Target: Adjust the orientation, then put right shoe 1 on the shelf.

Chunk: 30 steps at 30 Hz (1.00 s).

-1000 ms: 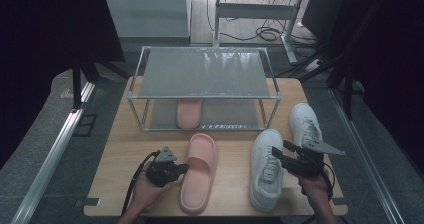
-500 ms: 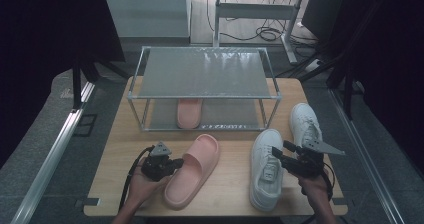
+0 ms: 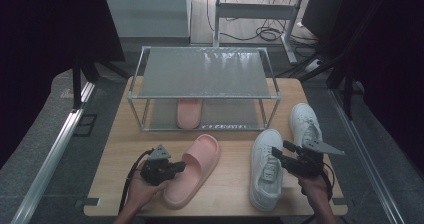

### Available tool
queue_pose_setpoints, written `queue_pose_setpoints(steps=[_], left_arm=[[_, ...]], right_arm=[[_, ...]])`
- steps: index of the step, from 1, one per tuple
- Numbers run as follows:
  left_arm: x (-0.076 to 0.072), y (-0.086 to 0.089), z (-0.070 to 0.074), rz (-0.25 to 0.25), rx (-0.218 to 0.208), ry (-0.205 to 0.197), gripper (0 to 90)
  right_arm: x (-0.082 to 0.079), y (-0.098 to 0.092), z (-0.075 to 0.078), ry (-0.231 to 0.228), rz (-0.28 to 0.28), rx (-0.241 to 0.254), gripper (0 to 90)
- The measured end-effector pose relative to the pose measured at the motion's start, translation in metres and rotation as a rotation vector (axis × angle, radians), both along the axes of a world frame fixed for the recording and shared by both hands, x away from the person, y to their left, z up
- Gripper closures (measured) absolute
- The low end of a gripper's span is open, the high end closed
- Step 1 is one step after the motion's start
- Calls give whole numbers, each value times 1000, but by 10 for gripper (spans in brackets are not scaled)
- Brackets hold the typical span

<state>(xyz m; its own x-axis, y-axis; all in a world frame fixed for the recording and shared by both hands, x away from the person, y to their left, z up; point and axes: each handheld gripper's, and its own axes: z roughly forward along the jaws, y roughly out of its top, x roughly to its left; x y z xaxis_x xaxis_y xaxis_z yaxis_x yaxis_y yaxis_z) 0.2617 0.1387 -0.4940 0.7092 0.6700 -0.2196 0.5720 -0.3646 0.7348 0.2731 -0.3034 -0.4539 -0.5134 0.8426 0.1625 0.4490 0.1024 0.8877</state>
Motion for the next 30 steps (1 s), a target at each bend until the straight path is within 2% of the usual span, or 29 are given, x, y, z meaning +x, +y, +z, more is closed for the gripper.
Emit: queue_pose_setpoints(steps=[15, 30], left_arm=[[-8, -15, 4, -46, -12, -2, 827], [-7, -25, 3, -43, -5, 12, 696]], right_arm=[[0, -1, 0, 0, -4, 3, 423], [0, -2, 1, -3, -5, 5, 423]])
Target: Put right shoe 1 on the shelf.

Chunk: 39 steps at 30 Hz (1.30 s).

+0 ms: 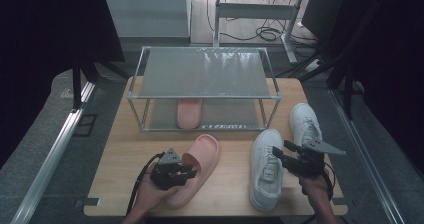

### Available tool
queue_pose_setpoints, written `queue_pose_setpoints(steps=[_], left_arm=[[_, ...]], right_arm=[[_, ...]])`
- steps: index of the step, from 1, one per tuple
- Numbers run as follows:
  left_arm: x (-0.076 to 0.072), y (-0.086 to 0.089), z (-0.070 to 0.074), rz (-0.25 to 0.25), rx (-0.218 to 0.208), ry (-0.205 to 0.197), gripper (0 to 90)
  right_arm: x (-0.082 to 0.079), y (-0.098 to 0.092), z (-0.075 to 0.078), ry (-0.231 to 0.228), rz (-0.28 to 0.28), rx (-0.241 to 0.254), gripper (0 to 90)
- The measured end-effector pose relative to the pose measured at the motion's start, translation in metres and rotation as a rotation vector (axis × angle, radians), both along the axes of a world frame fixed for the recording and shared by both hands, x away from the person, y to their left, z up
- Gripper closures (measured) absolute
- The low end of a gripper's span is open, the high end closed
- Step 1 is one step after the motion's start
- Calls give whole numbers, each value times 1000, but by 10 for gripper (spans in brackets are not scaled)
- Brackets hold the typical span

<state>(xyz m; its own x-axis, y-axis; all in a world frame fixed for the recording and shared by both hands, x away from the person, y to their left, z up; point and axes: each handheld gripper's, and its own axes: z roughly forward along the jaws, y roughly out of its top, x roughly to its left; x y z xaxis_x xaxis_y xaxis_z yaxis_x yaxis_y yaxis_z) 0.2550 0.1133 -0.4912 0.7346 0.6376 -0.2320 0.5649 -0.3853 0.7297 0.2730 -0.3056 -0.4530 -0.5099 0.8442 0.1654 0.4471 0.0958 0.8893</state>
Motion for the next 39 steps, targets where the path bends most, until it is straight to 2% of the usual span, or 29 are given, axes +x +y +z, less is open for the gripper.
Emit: queue_pose_setpoints(steps=[5, 11, 15, 19, 22, 27, 30, 39], left_arm=[[1, -5, -1, -11, 6, 11, 658], [5, -15, -5, -18, 11, 27, 656], [7, -25, -8, -24, 29, 36, 665], [9, -34, -11, -23, 65, 22, 700], [9, -40, -14, -8, 92, 9, 760], [7, -43, -13, 18, 111, -18, 808], [7, -44, -11, 35, 103, -34, 841], [11, -50, 1, 51, 78, -76, 842]], right_arm=[[-1, 0, 2, -4, -1, 3, 423], [-1, 0, 1, -4, 1, 0, 423], [-1, 0, 1, -5, 0, 1, 423], [-1, -1, 1, -4, -2, 3, 423], [-1, -1, 1, -5, -1, 2, 423], [-1, -1, 1, -2, -1, 2, 423], [-1, 0, 1, -3, 0, 0, 423], [-1, -1, 1, -4, -3, 3, 423]])
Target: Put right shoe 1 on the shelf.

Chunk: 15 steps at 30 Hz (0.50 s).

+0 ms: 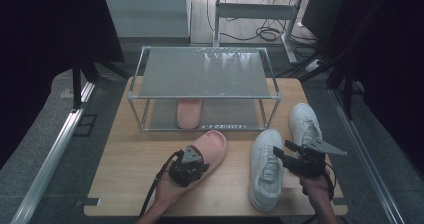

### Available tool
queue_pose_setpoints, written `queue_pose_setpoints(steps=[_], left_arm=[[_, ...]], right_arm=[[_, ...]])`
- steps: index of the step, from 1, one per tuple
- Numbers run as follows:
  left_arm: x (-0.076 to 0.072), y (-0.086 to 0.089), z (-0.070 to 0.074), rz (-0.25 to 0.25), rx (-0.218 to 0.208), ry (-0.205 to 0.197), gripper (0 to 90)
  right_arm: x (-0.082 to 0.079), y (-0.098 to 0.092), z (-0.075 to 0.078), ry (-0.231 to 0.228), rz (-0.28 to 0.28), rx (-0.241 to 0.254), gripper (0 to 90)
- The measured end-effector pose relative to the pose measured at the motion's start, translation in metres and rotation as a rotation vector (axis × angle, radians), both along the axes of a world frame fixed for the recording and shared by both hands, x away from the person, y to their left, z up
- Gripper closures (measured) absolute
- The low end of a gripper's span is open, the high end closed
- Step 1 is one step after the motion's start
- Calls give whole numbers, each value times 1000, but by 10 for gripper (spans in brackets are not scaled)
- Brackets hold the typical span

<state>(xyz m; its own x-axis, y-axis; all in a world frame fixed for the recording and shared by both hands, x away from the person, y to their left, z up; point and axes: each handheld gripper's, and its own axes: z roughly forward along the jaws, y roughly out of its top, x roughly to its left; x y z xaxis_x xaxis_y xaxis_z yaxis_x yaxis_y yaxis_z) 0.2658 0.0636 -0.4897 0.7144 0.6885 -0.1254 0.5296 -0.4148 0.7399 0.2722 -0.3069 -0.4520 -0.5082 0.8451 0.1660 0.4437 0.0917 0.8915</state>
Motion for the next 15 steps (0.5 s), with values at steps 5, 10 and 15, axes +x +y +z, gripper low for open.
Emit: queue_pose_setpoints(steps=[5, 10, 15], left_arm=[[8, -10, 7, 0, -11, -24, 842], [22, -21, 10, 21, -13, -47, 841], [37, -33, 10, 61, -15, -71, 841]], right_arm=[[0, 0, 0, 1, 1, 0, 423], [0, 0, 0, 0, 1, 1, 422], [1, 0, -1, 2, 1, 1, 423]])
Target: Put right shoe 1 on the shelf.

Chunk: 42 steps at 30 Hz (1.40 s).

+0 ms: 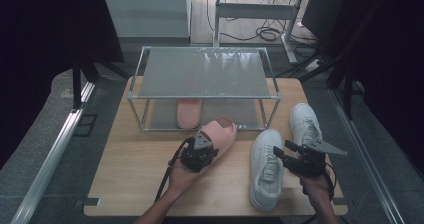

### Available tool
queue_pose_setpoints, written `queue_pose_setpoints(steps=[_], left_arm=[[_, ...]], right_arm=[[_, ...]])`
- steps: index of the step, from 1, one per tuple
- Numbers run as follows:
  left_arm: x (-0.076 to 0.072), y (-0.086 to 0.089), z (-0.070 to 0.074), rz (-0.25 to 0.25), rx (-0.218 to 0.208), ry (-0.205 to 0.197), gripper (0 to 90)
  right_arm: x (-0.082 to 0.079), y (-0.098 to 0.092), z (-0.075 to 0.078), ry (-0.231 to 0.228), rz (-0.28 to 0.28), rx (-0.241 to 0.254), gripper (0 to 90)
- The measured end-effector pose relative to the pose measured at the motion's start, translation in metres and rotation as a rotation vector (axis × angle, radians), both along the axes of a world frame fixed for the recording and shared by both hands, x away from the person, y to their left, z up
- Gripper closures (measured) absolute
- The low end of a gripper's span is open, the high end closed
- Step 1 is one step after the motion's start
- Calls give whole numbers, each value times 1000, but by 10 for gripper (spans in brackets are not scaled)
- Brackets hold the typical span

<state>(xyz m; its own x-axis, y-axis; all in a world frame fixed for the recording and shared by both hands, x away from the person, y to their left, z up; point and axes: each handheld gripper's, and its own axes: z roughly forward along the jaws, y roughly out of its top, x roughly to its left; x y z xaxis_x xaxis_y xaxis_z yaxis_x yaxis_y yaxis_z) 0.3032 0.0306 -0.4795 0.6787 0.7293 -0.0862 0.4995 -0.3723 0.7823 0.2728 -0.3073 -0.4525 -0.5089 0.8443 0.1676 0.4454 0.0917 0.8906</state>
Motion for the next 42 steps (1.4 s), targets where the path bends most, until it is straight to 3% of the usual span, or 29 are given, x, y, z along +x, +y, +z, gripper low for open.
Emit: queue_pose_setpoints(steps=[22, 25, 35, 42], left_arm=[[70, -40, -14, 204, 7, -32, 834], [77, -43, -18, 228, 26, -43, 832], [96, -49, -27, 302, 27, -62, 822], [98, -55, -31, 320, 57, -87, 766]], right_arm=[[1, 0, -2, 7, 3, 2, 423], [1, 0, -2, 6, 4, 4, 423], [0, -1, -2, 6, 4, 6, 423], [0, -1, -2, 7, 5, 6, 423]])
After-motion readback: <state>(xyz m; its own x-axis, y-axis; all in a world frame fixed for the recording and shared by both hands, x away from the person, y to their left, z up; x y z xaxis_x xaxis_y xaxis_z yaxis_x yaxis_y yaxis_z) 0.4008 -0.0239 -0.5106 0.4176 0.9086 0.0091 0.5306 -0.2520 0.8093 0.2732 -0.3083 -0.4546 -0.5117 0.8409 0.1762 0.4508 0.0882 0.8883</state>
